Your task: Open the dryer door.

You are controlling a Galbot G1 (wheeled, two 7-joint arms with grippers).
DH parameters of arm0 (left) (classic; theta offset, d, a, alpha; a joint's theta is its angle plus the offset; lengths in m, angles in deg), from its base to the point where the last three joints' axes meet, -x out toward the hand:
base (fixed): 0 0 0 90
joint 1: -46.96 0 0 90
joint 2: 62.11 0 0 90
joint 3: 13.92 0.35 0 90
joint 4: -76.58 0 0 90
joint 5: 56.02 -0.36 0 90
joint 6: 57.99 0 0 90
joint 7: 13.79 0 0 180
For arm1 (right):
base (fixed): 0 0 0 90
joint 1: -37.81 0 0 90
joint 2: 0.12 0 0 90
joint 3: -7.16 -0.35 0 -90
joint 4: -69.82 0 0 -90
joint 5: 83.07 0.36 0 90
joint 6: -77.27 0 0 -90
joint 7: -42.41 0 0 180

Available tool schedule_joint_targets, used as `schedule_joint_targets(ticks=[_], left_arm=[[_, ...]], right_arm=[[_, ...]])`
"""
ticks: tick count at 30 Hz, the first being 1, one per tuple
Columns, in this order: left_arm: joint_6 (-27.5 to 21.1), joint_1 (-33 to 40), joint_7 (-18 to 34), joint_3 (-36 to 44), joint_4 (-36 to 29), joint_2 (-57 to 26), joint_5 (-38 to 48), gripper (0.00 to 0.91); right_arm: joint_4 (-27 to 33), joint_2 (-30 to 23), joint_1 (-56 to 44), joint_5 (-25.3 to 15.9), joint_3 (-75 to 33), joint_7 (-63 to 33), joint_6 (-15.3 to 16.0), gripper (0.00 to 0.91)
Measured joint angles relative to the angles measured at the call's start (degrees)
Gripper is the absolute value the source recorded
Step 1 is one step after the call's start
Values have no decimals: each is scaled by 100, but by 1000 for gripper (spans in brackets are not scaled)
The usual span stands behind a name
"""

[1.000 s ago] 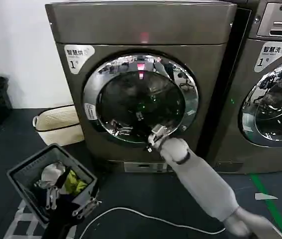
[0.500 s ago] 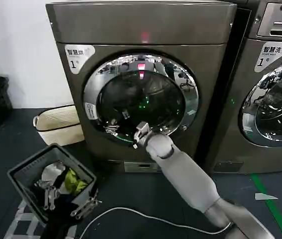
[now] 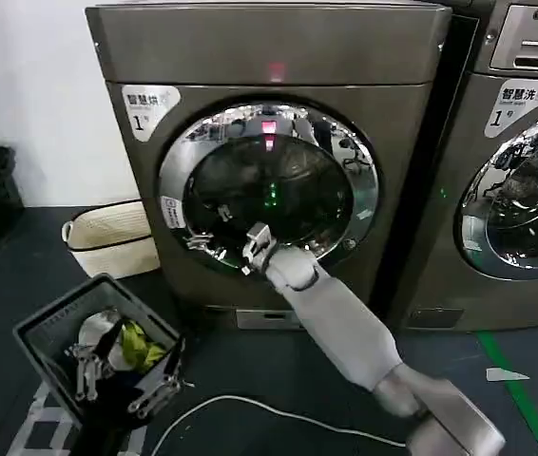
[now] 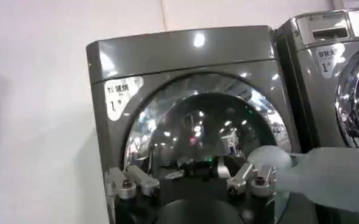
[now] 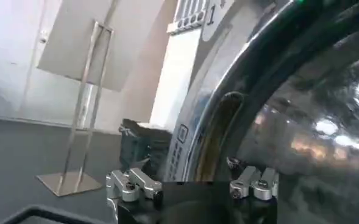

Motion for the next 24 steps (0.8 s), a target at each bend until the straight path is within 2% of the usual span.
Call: schedule_joint_targets(ticks=[8,12,24], left_arm=[[0,-24,1,-1,0,24,-3,907],[1,-44,1,-2,0,26,-5,907],[7,-32,2,-19,1,40,-9,907]], right_arm=[[345,-104,134,33,9,332,-178,907],[462,-107,164,267,56,545,-264,907],[303,160,180,723,375,1259,-691,907]])
